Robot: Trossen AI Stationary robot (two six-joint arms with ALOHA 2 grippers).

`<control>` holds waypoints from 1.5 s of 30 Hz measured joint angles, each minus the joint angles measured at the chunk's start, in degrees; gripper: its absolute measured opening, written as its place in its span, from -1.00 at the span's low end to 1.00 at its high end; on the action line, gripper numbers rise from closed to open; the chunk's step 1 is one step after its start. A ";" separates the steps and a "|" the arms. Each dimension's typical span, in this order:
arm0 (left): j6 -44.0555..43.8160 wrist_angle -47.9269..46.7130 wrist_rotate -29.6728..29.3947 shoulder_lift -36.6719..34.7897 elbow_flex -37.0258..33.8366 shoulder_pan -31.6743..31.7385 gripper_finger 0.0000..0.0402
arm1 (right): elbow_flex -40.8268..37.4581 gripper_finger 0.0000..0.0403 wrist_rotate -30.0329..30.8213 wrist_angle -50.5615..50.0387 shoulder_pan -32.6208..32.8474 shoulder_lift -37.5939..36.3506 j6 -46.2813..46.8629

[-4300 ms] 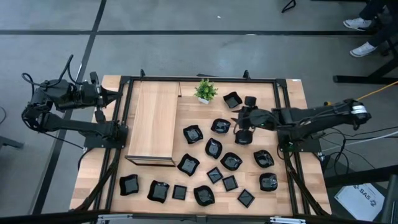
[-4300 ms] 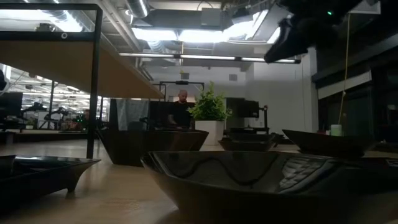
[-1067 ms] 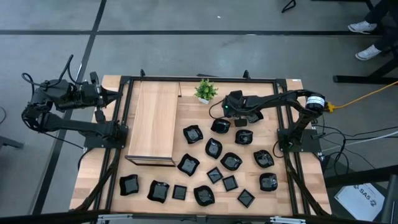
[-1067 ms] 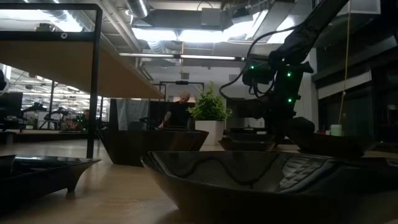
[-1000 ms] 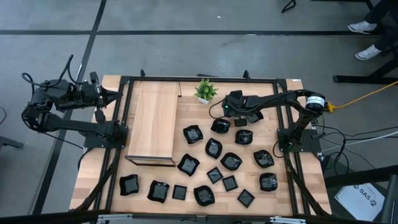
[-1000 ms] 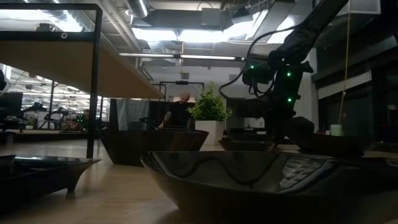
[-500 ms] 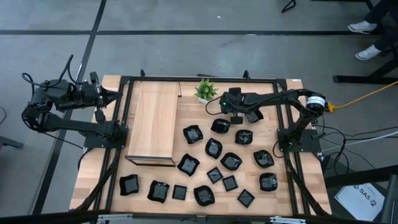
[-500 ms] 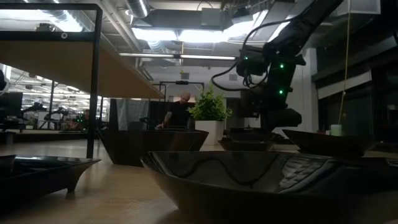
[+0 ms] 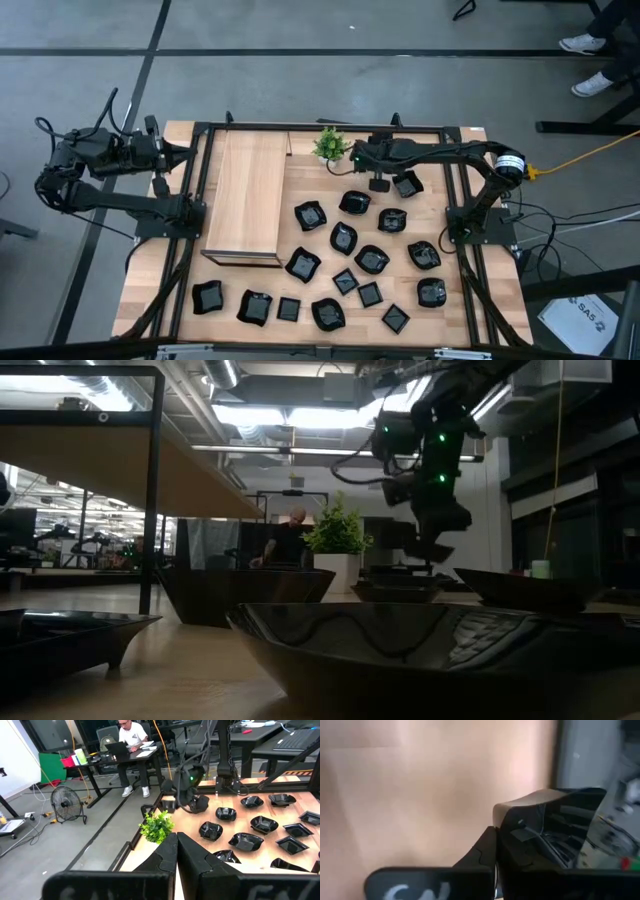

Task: Pick & Place Mini shaped plates
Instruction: Put the black distorted square plate on top of the shelf

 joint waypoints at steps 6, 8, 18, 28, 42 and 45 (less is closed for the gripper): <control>0.00 0.00 -0.01 0.00 0.01 0.00 -0.98 | 7.52 -0.98 8.94 -3.67 1.85 0.00 -0.51; 0.00 0.00 -0.01 -0.02 0.00 0.02 -0.98 | 10.20 -0.98 10.28 -3.44 2.53 0.00 -1.52; 0.01 0.00 -0.02 0.00 0.02 0.01 -0.98 | 19.26 -0.98 12.46 3.10 5.84 0.00 -10.15; 0.00 0.00 0.00 0.00 0.02 0.00 -0.98 | 20.10 -0.98 10.55 21.16 9.29 0.00 -27.41; 0.00 0.00 -0.01 -0.01 0.02 0.01 -0.98 | 20.12 -0.98 -5.23 37.77 13.22 1.03 -42.34; 0.00 0.00 -0.01 0.00 0.00 0.01 -0.98 | 20.09 -0.98 -7.47 39.78 13.77 2.05 -44.81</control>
